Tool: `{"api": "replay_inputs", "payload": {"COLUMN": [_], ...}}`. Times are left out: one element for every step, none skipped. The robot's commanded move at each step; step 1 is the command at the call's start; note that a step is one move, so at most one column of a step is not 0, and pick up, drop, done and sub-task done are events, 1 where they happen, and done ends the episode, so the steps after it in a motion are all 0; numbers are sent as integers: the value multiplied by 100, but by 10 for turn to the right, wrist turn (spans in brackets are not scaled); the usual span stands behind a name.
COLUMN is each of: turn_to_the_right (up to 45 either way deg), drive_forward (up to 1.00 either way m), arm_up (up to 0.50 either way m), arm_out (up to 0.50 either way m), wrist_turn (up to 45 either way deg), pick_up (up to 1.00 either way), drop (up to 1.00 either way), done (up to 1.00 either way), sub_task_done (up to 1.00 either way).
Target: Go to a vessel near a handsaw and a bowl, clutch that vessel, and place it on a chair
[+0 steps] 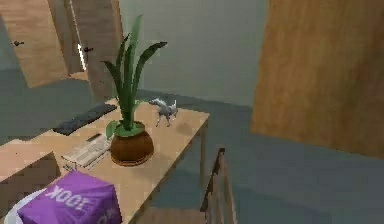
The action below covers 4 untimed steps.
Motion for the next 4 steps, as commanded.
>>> {"api": "replay_inputs", "payload": {"turn_to_the_right": [-450,-210,450,150], "drive_forward": [0,0,0,0], "arm_up": [0,0,0,0], "arm_out": [0,0,0,0], "wrist_turn": [0,0,0,0], "pick_up": [0,0,0,0], "drop": [0,0,0,0], "done": [0,0,0,0], "sub_task_done": [0,0,0,0]}}
